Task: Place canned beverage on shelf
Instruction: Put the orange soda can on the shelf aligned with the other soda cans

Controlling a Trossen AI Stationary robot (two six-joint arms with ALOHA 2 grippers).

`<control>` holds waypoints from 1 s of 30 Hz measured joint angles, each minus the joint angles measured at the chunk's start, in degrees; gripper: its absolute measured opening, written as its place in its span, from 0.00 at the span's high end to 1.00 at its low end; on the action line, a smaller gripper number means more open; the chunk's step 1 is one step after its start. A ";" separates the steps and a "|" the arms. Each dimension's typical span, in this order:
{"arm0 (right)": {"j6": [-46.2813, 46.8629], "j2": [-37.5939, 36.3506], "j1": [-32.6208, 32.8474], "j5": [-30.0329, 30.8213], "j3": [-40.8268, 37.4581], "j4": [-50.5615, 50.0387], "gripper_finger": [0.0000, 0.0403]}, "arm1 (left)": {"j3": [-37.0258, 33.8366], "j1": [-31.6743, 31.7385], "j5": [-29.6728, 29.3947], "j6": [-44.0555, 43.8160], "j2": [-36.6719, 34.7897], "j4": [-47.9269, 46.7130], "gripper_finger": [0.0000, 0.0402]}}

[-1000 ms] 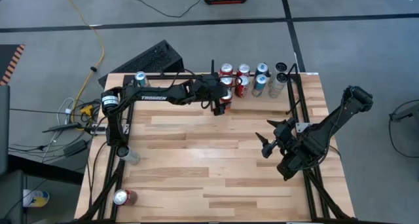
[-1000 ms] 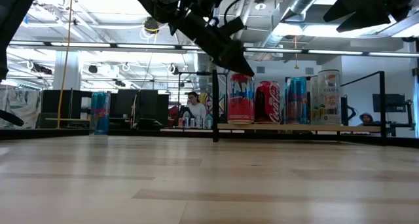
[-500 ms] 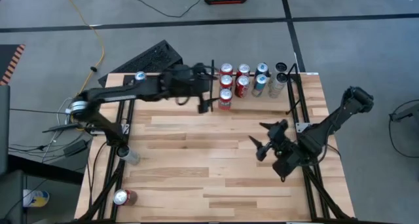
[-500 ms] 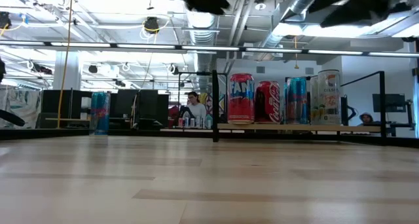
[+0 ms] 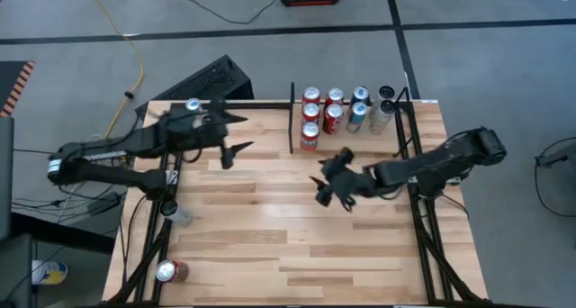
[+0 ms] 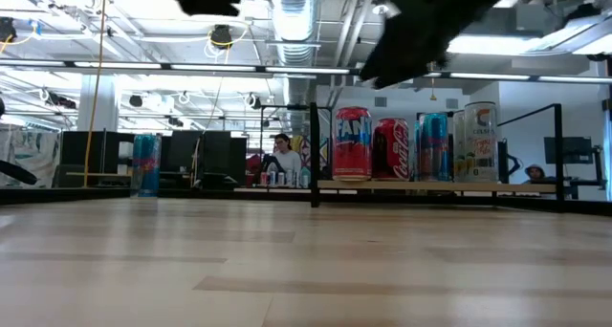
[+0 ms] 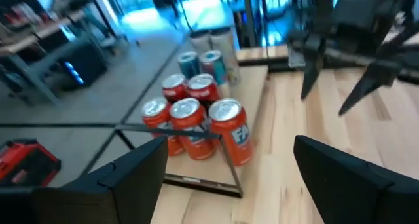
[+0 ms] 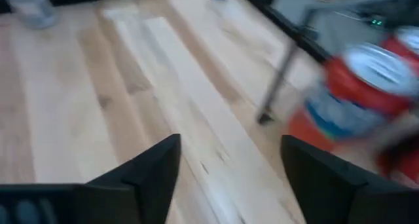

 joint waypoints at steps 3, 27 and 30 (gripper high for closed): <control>-4.92 3.29 -4.65 -6.42 0.01 6.24 0.45 | -6.86 0.02 -0.14 -0.33 -6.66 4.40 0.23; -8.53 9.09 -20.05 -16.50 -4.13 16.24 0.95 | -12.76 0.00 1.86 -2.16 -21.34 3.10 0.23; -8.82 9.09 -20.84 -17.35 -4.13 16.43 0.95 | -12.76 0.00 1.63 -2.16 -21.28 3.15 0.23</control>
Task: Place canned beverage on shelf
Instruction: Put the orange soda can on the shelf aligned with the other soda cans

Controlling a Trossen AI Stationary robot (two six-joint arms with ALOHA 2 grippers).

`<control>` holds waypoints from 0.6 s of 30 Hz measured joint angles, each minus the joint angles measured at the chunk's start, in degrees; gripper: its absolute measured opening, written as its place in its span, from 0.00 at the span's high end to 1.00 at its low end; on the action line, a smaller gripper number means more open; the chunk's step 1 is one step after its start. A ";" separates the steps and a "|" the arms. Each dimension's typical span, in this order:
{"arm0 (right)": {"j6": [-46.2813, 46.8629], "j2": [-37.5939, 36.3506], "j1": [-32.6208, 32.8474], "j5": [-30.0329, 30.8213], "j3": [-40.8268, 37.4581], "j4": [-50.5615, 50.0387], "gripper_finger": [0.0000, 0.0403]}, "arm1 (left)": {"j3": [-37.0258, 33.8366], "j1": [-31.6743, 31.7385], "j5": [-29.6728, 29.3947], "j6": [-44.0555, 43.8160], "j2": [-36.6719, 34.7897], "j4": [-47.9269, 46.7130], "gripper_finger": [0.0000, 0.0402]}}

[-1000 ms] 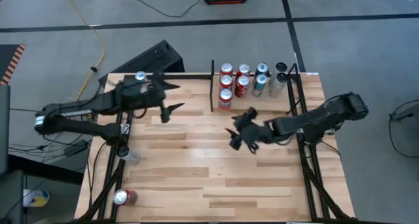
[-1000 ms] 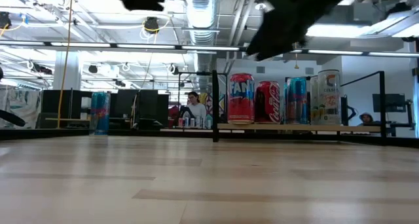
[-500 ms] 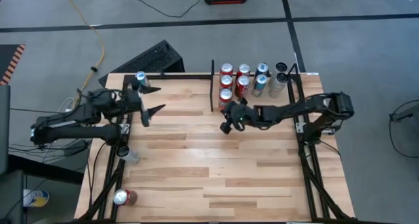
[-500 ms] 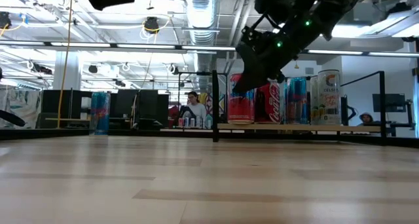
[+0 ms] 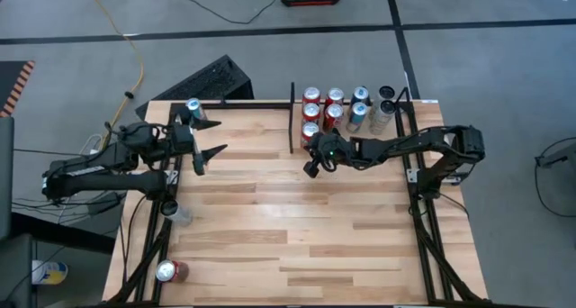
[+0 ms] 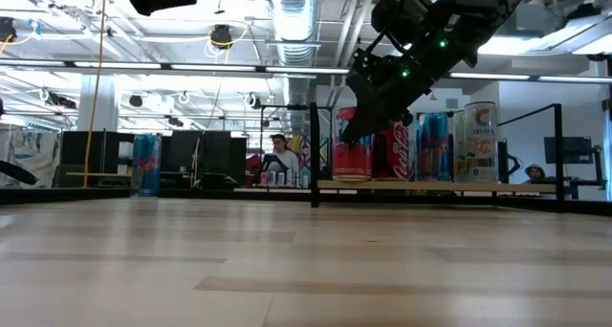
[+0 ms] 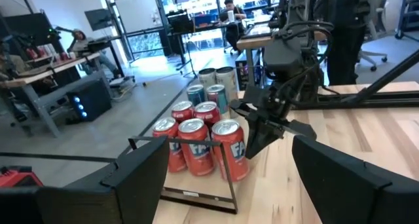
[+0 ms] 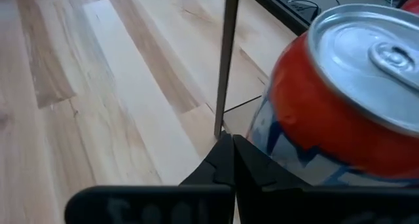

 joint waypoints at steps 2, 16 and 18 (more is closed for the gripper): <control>-0.06 0.00 -0.25 -0.04 0.00 0.00 0.95 | 0.00 0.00 -0.27 0.00 0.02 -0.01 0.23; -1.03 -0.04 -1.62 -0.03 0.00 0.56 0.95 | 0.00 0.00 -0.37 0.11 -0.01 0.03 0.23; -1.05 -0.04 -1.87 -0.02 0.00 0.57 0.95 | 0.00 0.00 -0.37 0.11 -0.01 0.03 0.23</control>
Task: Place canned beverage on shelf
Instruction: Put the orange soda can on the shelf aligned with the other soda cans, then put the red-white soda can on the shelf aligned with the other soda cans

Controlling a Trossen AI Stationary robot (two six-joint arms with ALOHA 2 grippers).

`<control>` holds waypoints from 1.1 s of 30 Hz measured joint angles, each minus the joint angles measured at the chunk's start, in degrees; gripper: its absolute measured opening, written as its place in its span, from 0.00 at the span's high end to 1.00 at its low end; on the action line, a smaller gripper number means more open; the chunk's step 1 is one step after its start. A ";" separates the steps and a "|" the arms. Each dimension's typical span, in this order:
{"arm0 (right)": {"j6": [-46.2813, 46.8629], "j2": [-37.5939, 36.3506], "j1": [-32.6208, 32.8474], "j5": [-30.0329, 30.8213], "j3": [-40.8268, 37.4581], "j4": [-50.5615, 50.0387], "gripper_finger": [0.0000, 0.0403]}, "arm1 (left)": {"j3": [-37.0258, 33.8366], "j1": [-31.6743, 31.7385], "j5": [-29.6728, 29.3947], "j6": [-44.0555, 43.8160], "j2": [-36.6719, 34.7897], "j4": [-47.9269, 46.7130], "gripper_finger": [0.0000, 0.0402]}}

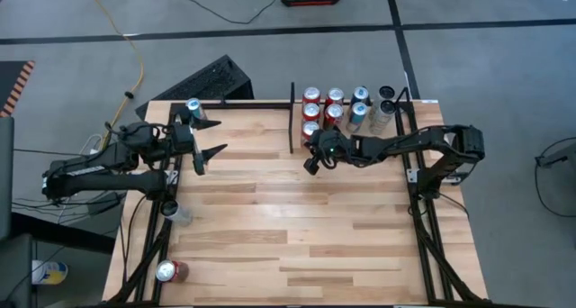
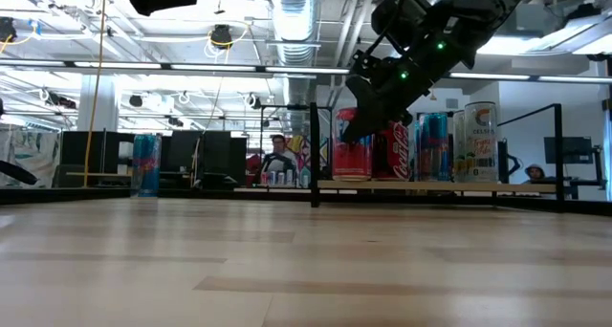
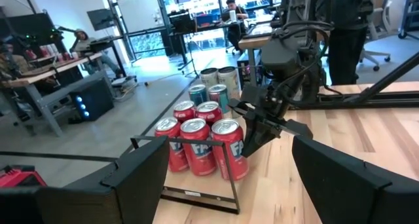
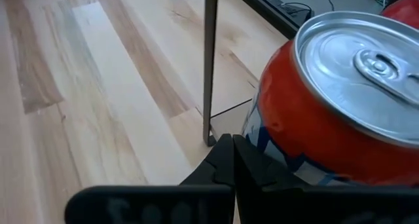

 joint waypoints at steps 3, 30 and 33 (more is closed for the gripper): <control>-0.04 0.00 -0.26 0.00 0.00 0.00 0.95 | 0.00 0.00 0.00 0.00 0.00 0.00 0.23; 3.89 -20.39 24.28 -0.30 0.07 -7.27 0.95 | 6.64 -0.08 11.57 -11.84 0.44 -14.62 0.23; 2.44 -20.79 31.02 8.33 0.07 -7.38 0.95 | 12.63 -1.61 13.39 -13.05 2.50 -26.67 0.23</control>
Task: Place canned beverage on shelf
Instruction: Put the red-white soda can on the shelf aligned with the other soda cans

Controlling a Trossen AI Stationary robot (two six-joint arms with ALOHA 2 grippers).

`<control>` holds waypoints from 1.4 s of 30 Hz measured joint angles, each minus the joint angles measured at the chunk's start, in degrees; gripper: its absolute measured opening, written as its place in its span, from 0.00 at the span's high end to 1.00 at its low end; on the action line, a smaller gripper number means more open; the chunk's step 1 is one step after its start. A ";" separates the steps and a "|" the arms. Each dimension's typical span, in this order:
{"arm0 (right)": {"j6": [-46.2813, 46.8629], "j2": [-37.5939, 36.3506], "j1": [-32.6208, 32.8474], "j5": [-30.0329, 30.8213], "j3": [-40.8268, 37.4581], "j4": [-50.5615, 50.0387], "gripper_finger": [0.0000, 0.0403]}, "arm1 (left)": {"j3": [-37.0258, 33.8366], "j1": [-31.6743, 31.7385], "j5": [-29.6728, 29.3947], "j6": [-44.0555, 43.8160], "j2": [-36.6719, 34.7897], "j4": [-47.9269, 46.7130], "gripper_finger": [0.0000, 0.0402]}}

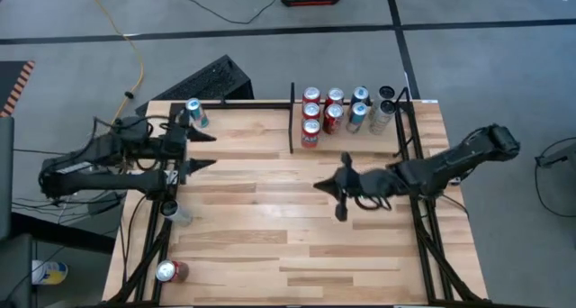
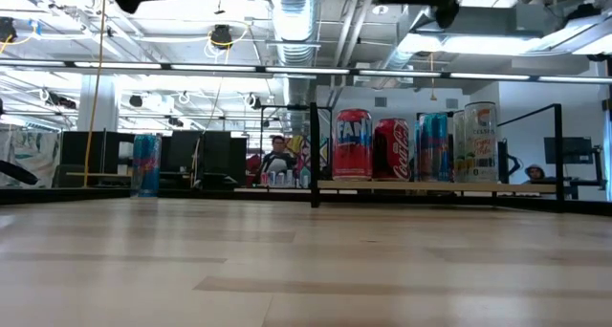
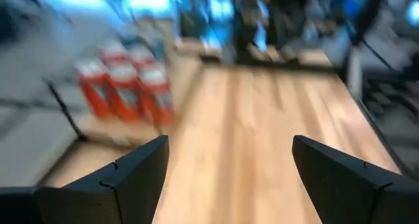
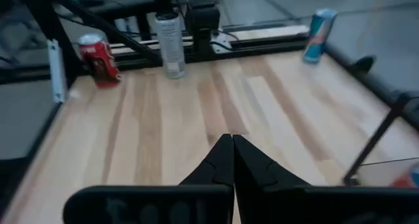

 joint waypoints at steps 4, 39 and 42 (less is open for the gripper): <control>-2.34 0.04 5.23 6.95 0.00 -0.22 0.94 | 4.56 -5.62 14.13 -2.36 4.76 -5.41 0.23; 5.74 0.09 5.55 8.43 0.00 6.10 0.94 | 6.59 -71.08 -3.71 -30.25 33.90 -9.34 0.23; 5.74 0.17 5.57 8.42 0.00 6.09 0.94 | 9.34 -65.90 3.42 -37.94 36.51 -14.83 0.23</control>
